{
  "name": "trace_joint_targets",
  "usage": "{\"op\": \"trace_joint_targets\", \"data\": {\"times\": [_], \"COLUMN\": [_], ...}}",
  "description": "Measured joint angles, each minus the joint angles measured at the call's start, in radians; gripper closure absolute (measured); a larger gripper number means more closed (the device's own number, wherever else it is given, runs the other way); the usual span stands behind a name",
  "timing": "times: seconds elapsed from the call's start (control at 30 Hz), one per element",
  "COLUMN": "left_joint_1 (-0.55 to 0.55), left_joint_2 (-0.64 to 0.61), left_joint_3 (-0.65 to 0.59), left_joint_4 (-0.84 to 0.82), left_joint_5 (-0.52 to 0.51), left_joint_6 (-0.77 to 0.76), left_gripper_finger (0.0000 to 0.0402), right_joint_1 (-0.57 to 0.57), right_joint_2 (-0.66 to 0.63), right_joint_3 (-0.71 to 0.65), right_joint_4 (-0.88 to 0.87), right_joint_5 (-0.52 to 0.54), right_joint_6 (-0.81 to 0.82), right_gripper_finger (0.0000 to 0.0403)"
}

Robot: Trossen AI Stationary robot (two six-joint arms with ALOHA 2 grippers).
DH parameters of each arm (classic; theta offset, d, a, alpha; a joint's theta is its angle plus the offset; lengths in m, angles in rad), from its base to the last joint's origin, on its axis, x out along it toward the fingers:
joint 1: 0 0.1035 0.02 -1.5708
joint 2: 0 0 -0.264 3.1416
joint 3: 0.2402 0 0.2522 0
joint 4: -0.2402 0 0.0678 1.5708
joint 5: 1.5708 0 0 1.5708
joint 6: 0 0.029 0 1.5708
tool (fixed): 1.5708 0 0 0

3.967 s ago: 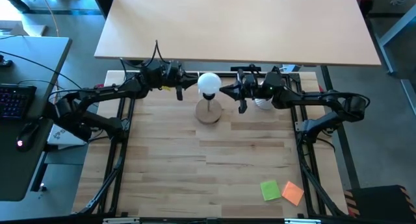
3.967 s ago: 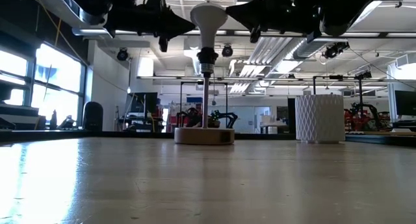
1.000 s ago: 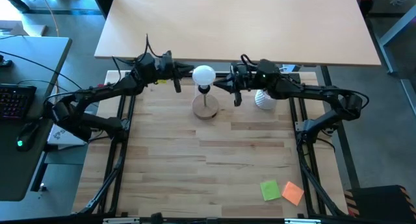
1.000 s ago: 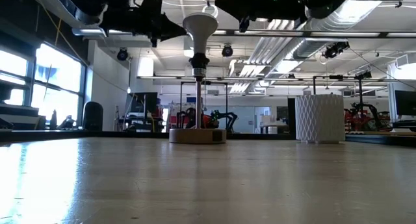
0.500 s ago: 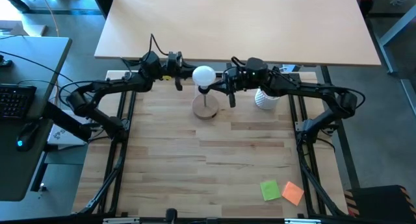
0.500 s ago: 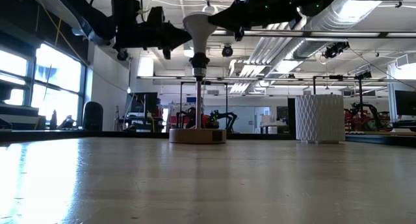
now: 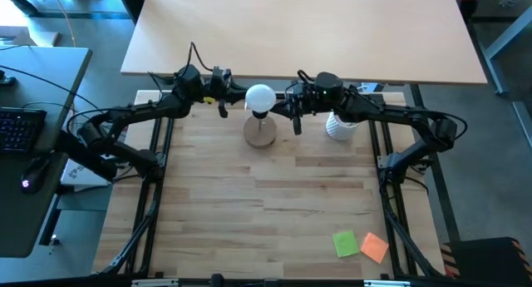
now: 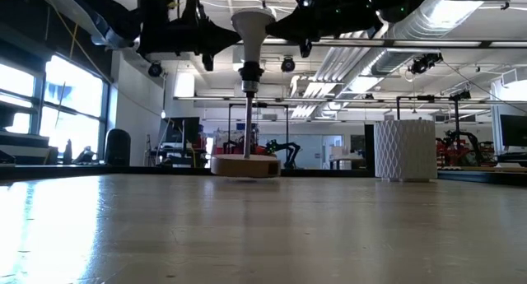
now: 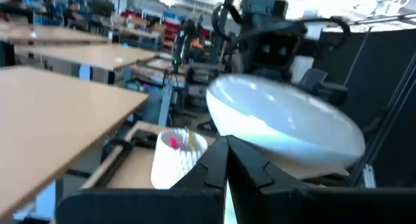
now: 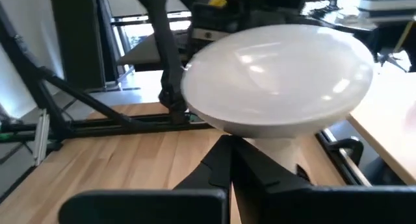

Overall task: Screw lightbulb
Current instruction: Remove the lightbulb from the lamp

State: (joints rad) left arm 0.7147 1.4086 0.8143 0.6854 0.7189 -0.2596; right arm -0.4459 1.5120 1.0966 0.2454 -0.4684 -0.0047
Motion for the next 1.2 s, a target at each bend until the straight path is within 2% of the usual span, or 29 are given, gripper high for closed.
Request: {"op": "trace_joint_targets", "data": {"times": [0.23,0.57,0.73,0.87,1.0,1.1,1.2], "left_joint_1": [-0.028,-0.119,-0.105,-0.063,0.012,0.073,0.094], "left_joint_2": [-0.007,-0.007,-0.007,-0.007,-0.007,-0.007,-0.007], "left_joint_3": [0.0,0.0,0.0,0.0,0.0,0.0,0.0], "left_joint_4": [-0.084,-0.143,-0.148,-0.149,-0.136,-0.111,-0.113], "left_joint_5": [-0.019,-0.072,-0.113,-0.125,-0.124,-0.116,-0.096], "left_joint_6": [0.0,-0.001,-0.008,0.0,0.001,-0.03,-0.035], "left_gripper_finger": [0.0401,0.0401,0.0402,0.0402,0.0401,0.0402,0.0401], "right_joint_1": [0.007,0.068,0.068,0.08,0.096,0.079,0.026], "right_joint_2": [0.0,-0.047,-0.118,-0.164,-0.164,-0.179,-0.222], "right_joint_3": [0.0,0.0,0.002,0.002,-0.001,-0.079,-0.19], "right_joint_4": [-0.015,-0.16,-0.267,-0.328,-0.31,-0.154,0.011], "right_joint_5": [0.002,0.021,0.084,0.08,0.072,0.072,0.062], "right_joint_6": [0.028,0.027,-0.02,-0.118,-0.184,-0.198,-0.138], "right_gripper_finger": [0.0403,0.0403,0.0403,0.0403,0.0403,0.0403,0.0403]}}
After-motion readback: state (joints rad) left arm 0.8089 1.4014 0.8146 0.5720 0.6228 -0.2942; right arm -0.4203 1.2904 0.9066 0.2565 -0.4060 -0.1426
